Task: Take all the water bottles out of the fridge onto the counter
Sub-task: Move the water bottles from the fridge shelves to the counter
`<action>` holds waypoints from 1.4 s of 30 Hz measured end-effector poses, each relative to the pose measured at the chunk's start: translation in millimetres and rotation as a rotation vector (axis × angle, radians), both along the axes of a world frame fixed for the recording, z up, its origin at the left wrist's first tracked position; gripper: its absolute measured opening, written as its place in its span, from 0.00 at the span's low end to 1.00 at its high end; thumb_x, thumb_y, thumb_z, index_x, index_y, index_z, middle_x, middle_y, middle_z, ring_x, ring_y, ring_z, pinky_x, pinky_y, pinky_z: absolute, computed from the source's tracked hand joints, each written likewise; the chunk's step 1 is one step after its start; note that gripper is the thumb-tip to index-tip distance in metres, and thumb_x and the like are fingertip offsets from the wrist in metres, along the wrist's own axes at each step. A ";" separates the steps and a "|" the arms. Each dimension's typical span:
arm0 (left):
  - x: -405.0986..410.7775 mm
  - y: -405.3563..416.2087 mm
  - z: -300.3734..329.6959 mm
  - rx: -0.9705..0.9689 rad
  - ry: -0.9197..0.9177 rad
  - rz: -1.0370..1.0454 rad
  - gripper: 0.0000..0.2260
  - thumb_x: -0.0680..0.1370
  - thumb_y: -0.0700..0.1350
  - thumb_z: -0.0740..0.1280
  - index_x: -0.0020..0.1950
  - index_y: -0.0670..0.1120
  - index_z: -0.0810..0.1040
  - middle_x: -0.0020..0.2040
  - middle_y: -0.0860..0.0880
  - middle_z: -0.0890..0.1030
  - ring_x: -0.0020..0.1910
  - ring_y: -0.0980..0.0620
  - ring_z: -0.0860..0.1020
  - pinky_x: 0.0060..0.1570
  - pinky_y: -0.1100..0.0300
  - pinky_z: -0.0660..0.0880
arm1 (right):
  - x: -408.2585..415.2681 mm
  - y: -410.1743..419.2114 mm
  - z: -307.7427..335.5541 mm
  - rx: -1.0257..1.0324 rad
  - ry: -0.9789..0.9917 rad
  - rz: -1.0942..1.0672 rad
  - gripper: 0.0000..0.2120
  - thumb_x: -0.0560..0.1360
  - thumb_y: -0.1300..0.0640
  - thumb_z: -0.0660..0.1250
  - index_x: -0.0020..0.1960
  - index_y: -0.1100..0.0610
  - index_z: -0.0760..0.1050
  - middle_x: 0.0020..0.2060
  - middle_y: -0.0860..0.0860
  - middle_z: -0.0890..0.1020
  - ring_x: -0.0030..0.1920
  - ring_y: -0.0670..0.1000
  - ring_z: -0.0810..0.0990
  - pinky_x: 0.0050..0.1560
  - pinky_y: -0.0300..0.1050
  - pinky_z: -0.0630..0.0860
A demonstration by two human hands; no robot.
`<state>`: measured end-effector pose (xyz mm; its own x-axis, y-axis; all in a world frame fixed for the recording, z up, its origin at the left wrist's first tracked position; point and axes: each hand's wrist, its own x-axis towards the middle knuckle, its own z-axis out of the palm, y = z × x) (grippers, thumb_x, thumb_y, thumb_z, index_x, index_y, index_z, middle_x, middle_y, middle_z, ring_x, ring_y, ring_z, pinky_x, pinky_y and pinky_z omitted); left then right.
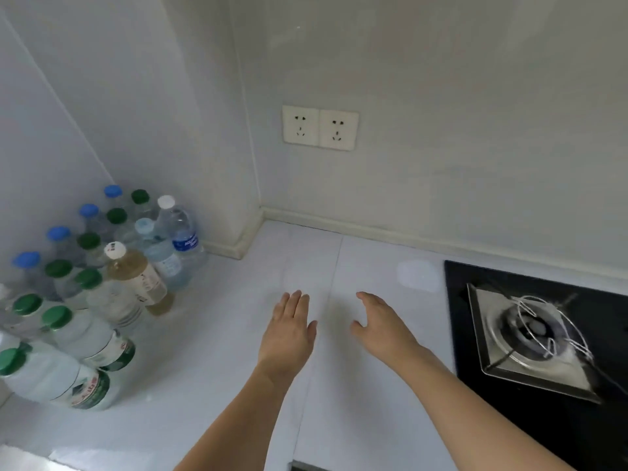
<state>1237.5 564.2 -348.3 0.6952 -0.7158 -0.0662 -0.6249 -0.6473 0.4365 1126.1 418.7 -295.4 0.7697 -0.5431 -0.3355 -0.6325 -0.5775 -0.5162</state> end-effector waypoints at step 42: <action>-829.4 -398.6 143.9 -0.339 -0.226 -1.585 0.24 0.84 0.50 0.55 0.79 0.45 0.57 0.79 0.48 0.58 0.78 0.49 0.54 0.75 0.58 0.46 | -869.0 -135.0 98.1 -0.267 -0.245 -1.457 0.30 0.77 0.56 0.63 0.76 0.58 0.59 0.71 0.54 0.69 0.68 0.52 0.70 0.64 0.40 0.65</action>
<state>408.1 165.6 -204.4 -0.7323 -0.6414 0.2287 -0.5998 0.7666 0.2293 257.1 283.7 -197.3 -0.4634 -0.8846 -0.0518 -0.6361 0.3728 -0.6756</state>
